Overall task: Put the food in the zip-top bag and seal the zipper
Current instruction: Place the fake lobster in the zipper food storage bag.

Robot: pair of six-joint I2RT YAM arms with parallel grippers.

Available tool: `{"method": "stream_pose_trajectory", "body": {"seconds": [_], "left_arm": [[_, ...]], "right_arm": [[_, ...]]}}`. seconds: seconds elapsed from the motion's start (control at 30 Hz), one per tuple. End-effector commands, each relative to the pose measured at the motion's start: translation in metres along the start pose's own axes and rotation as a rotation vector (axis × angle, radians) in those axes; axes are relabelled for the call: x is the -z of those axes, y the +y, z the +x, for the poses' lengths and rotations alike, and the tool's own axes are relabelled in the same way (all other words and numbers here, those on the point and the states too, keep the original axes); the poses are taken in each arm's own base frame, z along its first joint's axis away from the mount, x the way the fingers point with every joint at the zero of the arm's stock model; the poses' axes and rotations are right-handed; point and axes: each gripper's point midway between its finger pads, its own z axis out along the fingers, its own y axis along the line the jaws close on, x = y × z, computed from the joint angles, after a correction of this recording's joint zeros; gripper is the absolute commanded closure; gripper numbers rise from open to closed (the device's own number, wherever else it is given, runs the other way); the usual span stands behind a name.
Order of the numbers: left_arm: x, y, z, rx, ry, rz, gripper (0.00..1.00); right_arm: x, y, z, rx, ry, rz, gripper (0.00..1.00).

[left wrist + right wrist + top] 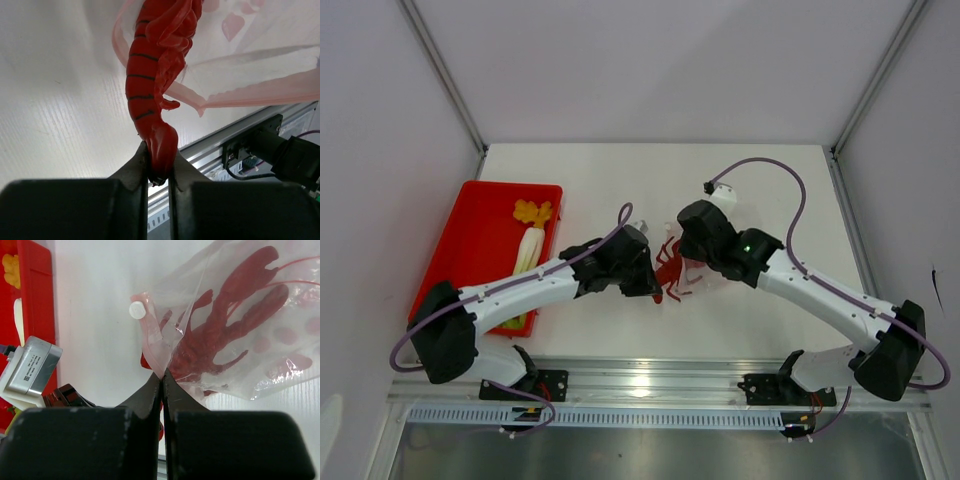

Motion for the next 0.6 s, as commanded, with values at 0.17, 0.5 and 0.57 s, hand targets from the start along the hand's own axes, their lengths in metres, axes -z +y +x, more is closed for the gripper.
{"method": "stream_pose_trajectory", "body": {"seconds": [0.17, 0.5, 0.57], "left_arm": [[0.019, -0.014, -0.022, -0.073, -0.068, 0.011, 0.99], [0.050, -0.030, -0.017, -0.122, -0.035, 0.086, 0.99], [0.054, -0.034, -0.012, -0.124, -0.009, 0.114, 0.99]], "right_arm": [[0.009, -0.007, -0.009, 0.069, -0.067, -0.015, 1.00], [0.000, -0.046, 0.016, 0.286, -0.064, 0.010, 1.00], [-0.002, -0.044, 0.016, 0.308, -0.069, -0.006, 1.00]]}}
